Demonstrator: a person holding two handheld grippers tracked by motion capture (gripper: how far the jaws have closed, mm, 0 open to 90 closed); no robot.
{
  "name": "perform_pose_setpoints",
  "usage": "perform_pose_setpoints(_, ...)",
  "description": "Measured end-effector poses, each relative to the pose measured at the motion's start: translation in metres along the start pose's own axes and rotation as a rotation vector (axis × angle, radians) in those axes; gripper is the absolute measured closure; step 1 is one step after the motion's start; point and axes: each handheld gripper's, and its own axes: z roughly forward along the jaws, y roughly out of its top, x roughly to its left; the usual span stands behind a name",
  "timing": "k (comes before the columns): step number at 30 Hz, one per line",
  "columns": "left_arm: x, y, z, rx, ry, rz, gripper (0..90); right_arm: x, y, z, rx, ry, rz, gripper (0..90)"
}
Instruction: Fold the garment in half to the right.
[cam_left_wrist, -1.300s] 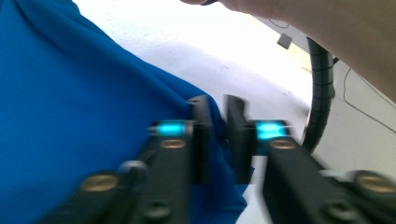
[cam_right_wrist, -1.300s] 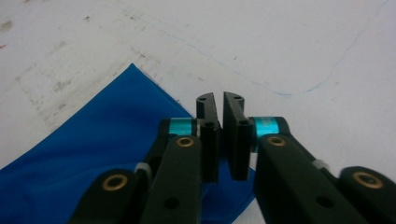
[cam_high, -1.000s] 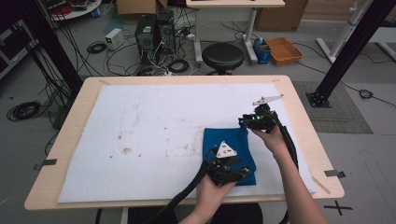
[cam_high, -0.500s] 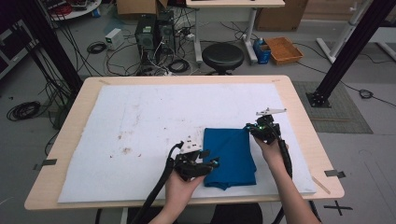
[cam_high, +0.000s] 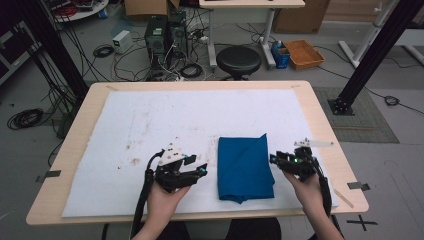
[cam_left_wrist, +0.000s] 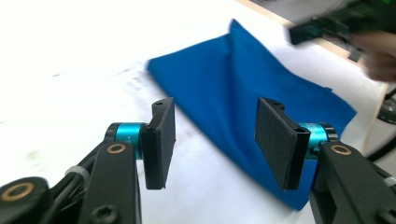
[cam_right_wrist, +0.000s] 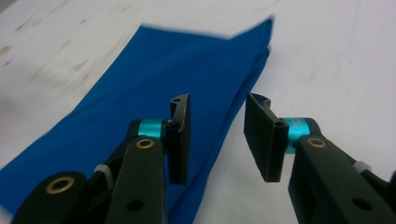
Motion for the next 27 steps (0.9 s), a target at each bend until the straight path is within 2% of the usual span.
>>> perform_pose_setpoints(4, 0.011, -0.002, -0.016, -0.029, 0.021, -0.015, 48.3, 0.015, -0.028, -0.017, 0.027, 0.04, 0.012, 60.2)
perform_pose_setpoints(6, 0.015, -0.002, -0.021, -0.04, 0.028, -0.022, 48.3, 0.022, -0.039, -0.019, 0.067, 0.041, -0.01, 61.7)
perform_pose_setpoints(8, 0.017, -0.002, -0.024, -0.046, 0.033, -0.028, 48.3, 0.028, -0.047, -0.019, 0.096, 0.063, -0.029, 65.1)
perform_pose_setpoints(11, 0.019, -0.001, -0.025, -0.053, 0.029, -0.032, 48.3, 0.035, -0.053, -0.016, 0.138, 0.042, -0.079, 81.1)
perform_pose_setpoints(12, 0.019, -0.001, -0.025, -0.053, 0.029, -0.032, 48.3, 0.035, -0.053, -0.016, 0.138, 0.042, -0.079, 81.1)
perform_pose_setpoints(13, 0.019, 0.0, -0.025, -0.058, 0.025, -0.031, 48.3, 0.034, -0.055, -0.017, 0.141, 0.034, -0.103, 86.9)
perform_pose_setpoints(20, 0.023, 0.0, -0.025, -0.055, 0.023, -0.029, 48.3, 0.026, -0.06, -0.026, 0.13, 0.006, -0.065, 87.0)
perform_pose_setpoints(23, 0.024, 0.001, -0.025, -0.055, 0.02, -0.03, 48.3, 0.025, -0.063, -0.027, 0.132, 0.004, -0.055, 77.2)
perform_pose_setpoints(27, 0.026, 0.006, -0.025, -0.058, 0.01, -0.016, 47.5, 0.023, -0.058, -0.036, 0.066, 0.004, -0.047, 64.8)
